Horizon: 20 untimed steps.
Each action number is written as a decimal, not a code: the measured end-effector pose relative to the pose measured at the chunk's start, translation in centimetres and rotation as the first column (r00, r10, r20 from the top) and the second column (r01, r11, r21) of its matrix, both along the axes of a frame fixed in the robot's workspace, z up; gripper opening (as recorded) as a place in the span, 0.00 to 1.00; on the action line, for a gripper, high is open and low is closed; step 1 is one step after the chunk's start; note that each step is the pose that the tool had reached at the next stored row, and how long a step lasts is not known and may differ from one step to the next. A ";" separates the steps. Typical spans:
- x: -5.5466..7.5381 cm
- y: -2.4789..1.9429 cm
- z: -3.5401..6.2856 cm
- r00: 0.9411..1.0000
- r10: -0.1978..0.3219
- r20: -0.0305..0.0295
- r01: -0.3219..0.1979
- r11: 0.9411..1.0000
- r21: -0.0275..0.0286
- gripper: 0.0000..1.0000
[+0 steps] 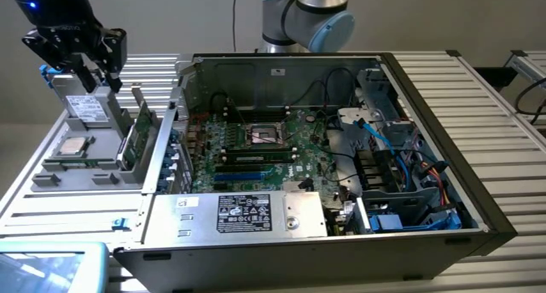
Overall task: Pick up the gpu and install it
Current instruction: 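Pick up the gpu and move the gpu toward the slot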
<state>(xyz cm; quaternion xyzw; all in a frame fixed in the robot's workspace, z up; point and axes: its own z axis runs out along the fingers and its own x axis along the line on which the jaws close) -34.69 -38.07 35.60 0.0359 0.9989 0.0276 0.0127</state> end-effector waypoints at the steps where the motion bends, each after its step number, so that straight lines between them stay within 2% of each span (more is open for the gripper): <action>1: 0.0 0.00 -0.18 1.000 -0.002 0.000 0.002 1.000 0.000 0.49; 11: 0.0 0.00 -2.00 1.000 -0.014 0.000 0.014 1.000 -0.001 0.49; 14: 0.0 0.00 -2.45 1.000 -0.014 0.000 0.014 1.000 -0.008 0.49; 18: 0.0 0.00 -3.17 1.000 -0.012 0.000 0.012 1.000 -0.009 0.49; 20: 0.0 0.01 -3.31 1.000 -0.007 0.000 0.007 1.000 -0.019 0.49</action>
